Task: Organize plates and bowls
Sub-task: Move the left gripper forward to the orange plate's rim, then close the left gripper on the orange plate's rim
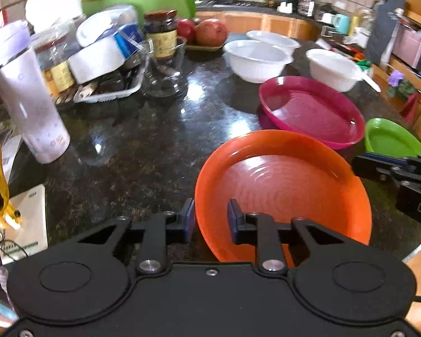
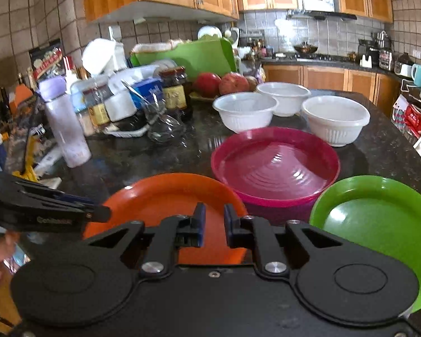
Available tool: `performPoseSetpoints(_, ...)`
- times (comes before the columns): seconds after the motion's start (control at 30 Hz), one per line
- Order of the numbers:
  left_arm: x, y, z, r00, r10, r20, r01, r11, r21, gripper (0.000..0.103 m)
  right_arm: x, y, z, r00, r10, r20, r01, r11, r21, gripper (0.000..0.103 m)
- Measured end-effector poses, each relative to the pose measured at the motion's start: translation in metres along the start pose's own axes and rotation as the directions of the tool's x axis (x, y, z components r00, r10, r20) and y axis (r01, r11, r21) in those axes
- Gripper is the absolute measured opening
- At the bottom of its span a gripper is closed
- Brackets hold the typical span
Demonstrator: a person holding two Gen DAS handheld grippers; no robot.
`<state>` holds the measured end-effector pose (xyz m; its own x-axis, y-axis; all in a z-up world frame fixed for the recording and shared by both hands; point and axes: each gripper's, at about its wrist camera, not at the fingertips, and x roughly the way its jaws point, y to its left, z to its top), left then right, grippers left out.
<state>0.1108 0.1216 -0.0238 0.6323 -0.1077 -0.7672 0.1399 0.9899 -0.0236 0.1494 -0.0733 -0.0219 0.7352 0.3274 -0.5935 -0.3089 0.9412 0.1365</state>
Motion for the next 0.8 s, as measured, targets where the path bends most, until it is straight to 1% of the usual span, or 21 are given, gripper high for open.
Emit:
performPoseSetpoints(0.2, 0.007, 0.0, 0.005, 0.999, 0.032, -0.041, -0.035, 0.998, -0.062, 0.033, 0.019, -0.02, 0.003, 0.998, 0.033, -0.061, -0.033, 0.999, 0.006, 0.016)
performPoseSetpoints(0.4, 0.011, -0.002, 0.005, 0.994, 0.088, -0.068, -0.093, 0.992, -0.08, 0.033, 0.031, -0.027, 0.004, 0.991, 0.076, -0.112, -0.076, 0.997, 0.005, 0.016)
performPoseSetpoints(0.53, 0.015, -0.003, 0.001, 0.992, 0.092, -0.092, -0.099, 0.992, -0.083, 0.033, 0.038, -0.028, 0.001, 0.985, 0.087, -0.149, -0.087, 0.996, 0.012, 0.015)
performPoseSetpoints(0.63, 0.015, -0.004, 0.0, 0.991, 0.099, -0.085, -0.106, 0.991, -0.085, 0.033, 0.037, -0.027, -0.001, 0.984, 0.081, -0.159, -0.08, 0.997, 0.013, 0.013)
performPoseSetpoints(0.77, 0.015, -0.002, 0.0, 0.993, 0.083, -0.08, -0.091, 0.991, -0.096, 0.032, 0.037, -0.028, -0.001, 0.984, 0.072, -0.166, -0.068, 0.997, 0.027, 0.009)
performPoseSetpoints(0.8, 0.015, -0.002, -0.001, 0.994, 0.077, -0.078, -0.084, 0.992, -0.094, 0.025, 0.037, -0.028, -0.001, 0.984, 0.069, -0.167, -0.064, 0.997, 0.04, 0.009)
